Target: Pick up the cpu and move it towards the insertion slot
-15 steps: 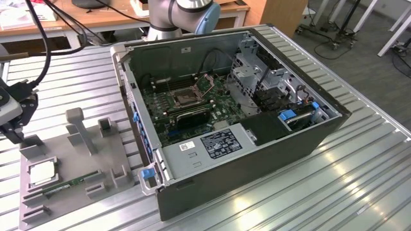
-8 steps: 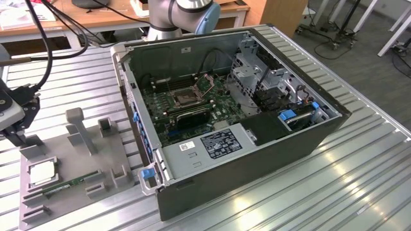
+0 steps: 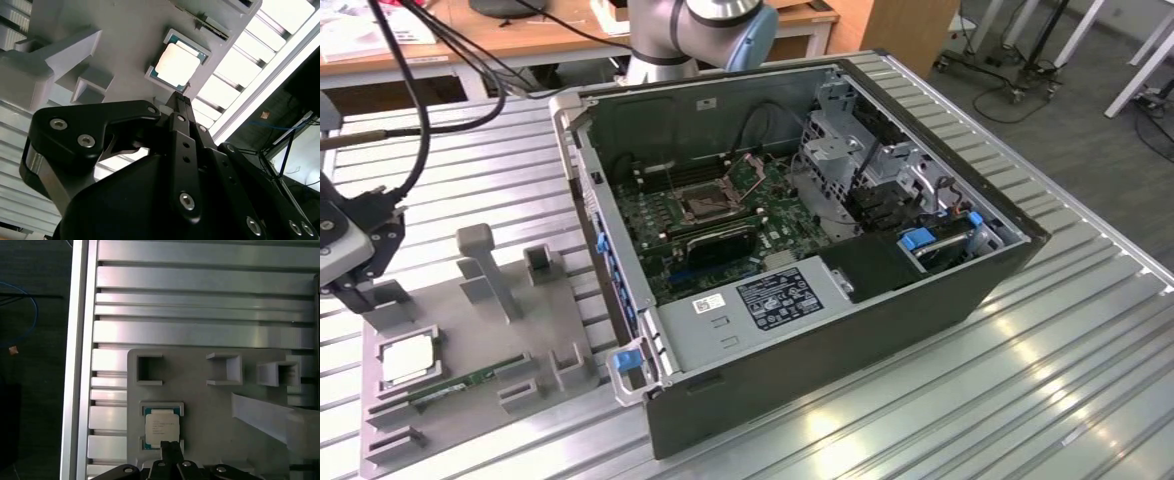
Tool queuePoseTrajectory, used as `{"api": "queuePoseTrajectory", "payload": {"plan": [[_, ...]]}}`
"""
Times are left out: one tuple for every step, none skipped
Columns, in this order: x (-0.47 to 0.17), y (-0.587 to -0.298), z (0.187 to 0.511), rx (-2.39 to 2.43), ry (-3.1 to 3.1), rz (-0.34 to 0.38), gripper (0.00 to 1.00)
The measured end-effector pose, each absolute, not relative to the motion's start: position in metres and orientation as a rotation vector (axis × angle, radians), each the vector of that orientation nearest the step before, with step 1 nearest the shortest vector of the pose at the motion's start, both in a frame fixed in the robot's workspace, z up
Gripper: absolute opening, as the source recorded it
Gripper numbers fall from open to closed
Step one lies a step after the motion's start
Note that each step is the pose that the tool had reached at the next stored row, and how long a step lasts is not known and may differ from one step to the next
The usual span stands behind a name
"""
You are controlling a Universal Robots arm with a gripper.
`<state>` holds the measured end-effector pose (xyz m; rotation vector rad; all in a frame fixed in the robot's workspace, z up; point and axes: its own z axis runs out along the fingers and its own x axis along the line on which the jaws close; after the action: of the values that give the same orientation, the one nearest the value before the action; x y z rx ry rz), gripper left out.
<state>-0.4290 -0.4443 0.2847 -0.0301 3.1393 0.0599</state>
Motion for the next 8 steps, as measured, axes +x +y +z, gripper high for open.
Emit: {"api": "queuePoseTrajectory", "payload": {"plan": [[-0.429, -0.4455, 0.2838, -0.03, 3.139, 0.06, 0.11], [-0.429, -0.4465, 0.2828, -0.03, 3.139, 0.06, 0.11], [-0.429, -0.4474, 0.2816, -0.03, 3.139, 0.06, 0.11], [-0.429, -0.4481, 0.2804, -0.03, 3.139, 0.06, 0.11], [-0.429, -0.4487, 0.2793, -0.03, 3.139, 0.06, 0.11], [-0.429, -0.4494, 0.2782, -0.03, 3.139, 0.06, 0.11], [-0.429, -0.4502, 0.277, -0.03, 3.139, 0.06, 0.11], [-0.4291, -0.4511, 0.276, -0.03, 3.14, 0.06, 0.11]]}}
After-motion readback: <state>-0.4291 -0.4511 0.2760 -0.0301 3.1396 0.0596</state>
